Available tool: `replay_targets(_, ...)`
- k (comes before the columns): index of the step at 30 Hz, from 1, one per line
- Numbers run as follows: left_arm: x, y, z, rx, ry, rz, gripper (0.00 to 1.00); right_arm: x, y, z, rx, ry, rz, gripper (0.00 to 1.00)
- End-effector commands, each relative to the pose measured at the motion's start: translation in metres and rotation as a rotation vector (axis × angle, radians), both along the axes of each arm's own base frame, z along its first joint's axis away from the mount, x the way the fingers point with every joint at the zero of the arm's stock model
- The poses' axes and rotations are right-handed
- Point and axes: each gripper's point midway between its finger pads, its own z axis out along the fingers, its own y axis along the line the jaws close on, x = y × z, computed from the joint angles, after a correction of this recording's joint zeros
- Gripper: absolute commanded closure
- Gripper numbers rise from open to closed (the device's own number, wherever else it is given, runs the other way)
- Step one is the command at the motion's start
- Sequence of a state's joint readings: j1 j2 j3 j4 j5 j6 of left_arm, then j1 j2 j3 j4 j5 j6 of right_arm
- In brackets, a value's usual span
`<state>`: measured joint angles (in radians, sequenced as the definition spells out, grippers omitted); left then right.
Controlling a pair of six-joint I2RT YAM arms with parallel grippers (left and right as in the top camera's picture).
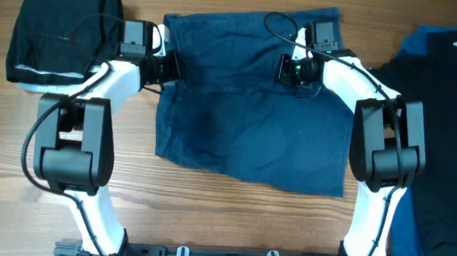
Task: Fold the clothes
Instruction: 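Hold the waistband with both grippers and pull it taut upward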
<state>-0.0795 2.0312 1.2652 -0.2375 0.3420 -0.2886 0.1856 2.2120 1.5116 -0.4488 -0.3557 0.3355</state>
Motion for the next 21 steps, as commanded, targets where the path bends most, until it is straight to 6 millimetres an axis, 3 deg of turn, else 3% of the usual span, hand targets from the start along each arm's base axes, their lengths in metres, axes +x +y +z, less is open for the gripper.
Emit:
replay_targets(1,0.0,-0.005,-0.013,0.015,0.001,-0.031,0.63,-0.005,-0.03,-0.029,-0.138,0.038,-0.047,0.95)
replay_targets(12,-0.001,-0.005,-0.014,0.016,0.004,-0.031,0.62,-0.006,-0.03,-0.029,-0.138,0.039,-0.047,0.95)
replay_targets(17,-0.004,-0.004,-0.029,0.018,0.037,-0.031,0.6,-0.006,-0.03,-0.029,-0.138,0.039,-0.048,0.95)
replay_targets(21,-0.006,-0.01,-0.033,0.009,0.045,-0.046,0.67,-0.005,-0.03,-0.029,-0.138,0.038,-0.047,0.95)
